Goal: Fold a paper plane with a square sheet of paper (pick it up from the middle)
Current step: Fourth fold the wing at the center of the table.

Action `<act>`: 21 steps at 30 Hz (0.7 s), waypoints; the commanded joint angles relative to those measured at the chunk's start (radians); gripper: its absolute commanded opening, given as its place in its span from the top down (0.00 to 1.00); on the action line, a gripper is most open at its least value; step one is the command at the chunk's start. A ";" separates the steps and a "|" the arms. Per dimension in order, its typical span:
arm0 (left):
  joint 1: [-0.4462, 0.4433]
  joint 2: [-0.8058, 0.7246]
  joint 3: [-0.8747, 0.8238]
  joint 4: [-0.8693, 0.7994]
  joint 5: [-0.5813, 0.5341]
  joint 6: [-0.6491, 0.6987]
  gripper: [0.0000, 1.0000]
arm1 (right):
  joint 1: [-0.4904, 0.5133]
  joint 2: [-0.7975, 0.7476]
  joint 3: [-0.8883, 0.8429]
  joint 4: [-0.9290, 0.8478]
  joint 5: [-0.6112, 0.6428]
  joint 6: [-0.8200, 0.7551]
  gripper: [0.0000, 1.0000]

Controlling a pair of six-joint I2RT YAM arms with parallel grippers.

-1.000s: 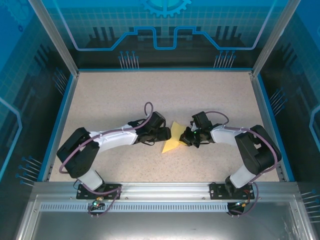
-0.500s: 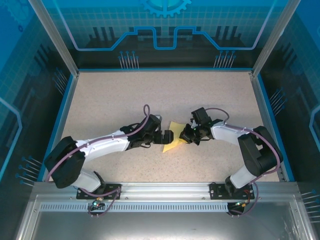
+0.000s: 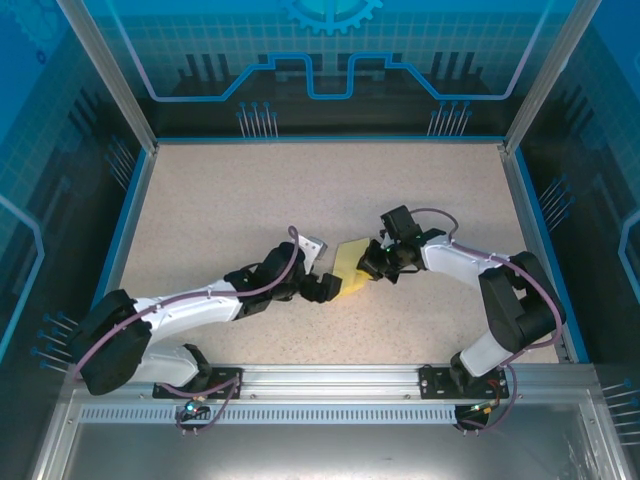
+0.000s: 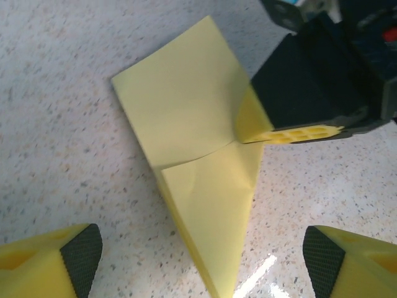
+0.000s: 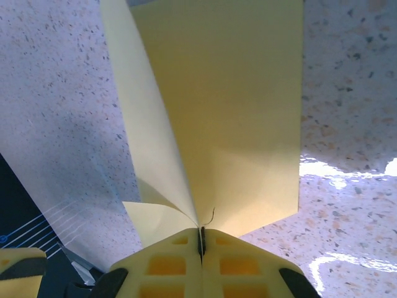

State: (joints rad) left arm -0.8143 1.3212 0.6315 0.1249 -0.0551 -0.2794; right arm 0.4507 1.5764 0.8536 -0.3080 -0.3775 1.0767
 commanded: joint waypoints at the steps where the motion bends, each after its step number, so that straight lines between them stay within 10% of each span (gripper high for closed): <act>1: -0.026 0.014 -0.025 0.098 0.026 0.151 0.14 | 0.004 0.013 0.046 -0.049 -0.024 0.020 1.00; 21: -0.077 0.205 -0.102 0.338 -0.134 0.361 0.30 | 0.033 0.074 0.136 -0.065 -0.071 0.063 0.99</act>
State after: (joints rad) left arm -0.8787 1.5013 0.5503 0.3744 -0.1467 0.0208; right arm 0.4732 1.6295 0.9619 -0.3408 -0.4175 1.1213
